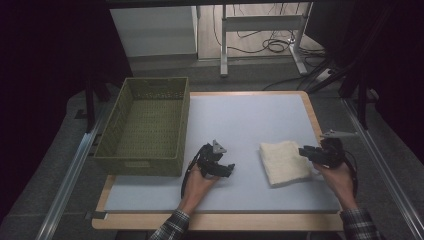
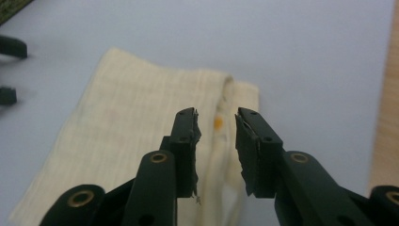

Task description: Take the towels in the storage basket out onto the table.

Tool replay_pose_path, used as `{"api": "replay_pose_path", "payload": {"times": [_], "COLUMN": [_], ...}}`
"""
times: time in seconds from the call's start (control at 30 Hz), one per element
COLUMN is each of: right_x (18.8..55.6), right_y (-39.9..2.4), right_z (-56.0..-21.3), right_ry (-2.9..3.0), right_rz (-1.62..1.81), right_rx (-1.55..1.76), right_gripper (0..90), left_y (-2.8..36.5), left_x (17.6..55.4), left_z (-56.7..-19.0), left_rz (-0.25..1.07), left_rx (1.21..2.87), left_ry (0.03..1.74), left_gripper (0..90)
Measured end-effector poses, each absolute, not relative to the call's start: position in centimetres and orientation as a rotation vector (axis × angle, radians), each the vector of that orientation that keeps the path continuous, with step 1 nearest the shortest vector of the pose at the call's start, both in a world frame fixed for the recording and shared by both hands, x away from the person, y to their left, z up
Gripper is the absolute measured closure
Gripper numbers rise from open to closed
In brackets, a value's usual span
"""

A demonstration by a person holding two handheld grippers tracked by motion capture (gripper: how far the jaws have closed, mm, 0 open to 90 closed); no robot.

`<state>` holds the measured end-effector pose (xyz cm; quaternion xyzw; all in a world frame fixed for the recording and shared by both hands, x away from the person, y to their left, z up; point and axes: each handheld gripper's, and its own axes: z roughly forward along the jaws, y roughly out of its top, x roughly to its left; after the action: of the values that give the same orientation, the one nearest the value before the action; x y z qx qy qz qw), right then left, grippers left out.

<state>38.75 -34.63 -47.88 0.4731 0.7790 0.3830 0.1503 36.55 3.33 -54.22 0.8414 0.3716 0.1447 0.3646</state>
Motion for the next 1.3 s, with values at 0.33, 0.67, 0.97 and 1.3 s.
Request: {"api": "replay_pose_path", "payload": {"times": [0.33,0.67,0.97,1.3], "right_x": [43.5,41.8,42.6,36.6], "right_y": [-32.1,-33.4,-34.7,-35.8], "right_z": [-50.5,-47.6,-50.0,-47.4], "right_ry": [2.262,2.182,2.181,2.198], "right_rz": [1.003,1.061,1.054,1.044], "right_rx": [1.374,1.311,1.396,1.313], "right_gripper": [83.1,90.0,77.4,63.1], "left_y": [3.3,3.3,3.3,-2.9], "left_x": [36.5,36.6,36.6,40.6], "left_z": [-54.2,-54.2,-54.2,-49.2], "left_rz": [0.372,0.372,0.361,0.331], "left_rx": [2.162,2.163,2.160,2.161], "left_ry": [0.956,0.956,0.959,0.820], "left_gripper": [18.4,18.4,19.2,23.9]}}
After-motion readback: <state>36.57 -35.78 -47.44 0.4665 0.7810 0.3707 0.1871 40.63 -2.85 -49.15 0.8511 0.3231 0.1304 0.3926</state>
